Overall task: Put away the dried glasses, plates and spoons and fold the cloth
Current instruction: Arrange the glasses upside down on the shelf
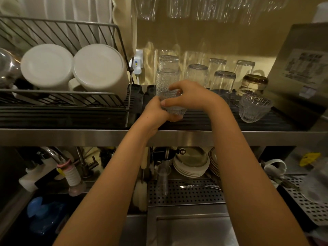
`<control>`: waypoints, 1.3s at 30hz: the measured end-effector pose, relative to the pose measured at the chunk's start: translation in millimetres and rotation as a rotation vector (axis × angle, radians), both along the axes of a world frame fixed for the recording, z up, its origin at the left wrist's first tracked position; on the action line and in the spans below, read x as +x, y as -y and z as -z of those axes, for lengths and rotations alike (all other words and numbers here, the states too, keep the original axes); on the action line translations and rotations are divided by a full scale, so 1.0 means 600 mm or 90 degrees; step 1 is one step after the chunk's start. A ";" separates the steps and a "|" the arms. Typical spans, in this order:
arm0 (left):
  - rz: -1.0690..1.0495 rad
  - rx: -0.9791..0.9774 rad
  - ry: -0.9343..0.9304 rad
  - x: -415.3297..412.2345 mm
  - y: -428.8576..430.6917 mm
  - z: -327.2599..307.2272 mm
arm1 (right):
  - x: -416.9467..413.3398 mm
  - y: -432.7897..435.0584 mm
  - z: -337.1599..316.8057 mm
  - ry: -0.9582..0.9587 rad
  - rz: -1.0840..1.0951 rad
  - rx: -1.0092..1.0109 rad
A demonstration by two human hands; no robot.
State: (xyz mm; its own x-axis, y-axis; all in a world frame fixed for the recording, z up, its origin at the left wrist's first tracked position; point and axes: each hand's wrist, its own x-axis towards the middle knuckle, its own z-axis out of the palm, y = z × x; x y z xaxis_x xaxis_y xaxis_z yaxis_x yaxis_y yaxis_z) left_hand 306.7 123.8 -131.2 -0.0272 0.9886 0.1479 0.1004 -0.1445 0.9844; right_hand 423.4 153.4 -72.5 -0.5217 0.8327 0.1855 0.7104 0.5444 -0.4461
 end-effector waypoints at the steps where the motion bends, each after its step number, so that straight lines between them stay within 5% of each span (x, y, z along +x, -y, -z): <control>1: 0.000 -0.004 0.010 0.000 0.000 0.001 | 0.003 -0.001 0.002 -0.019 -0.001 -0.003; 18: -0.128 0.048 0.241 -0.008 0.001 -0.004 | 0.055 -0.010 0.073 -0.489 -0.070 -0.221; 30: -0.152 0.157 0.115 0.001 0.011 -0.002 | 0.049 -0.009 0.083 -0.373 -0.063 -0.211; 39: -0.205 0.175 -0.136 0.012 0.015 -0.002 | 0.027 -0.005 0.087 -0.180 -0.034 -0.095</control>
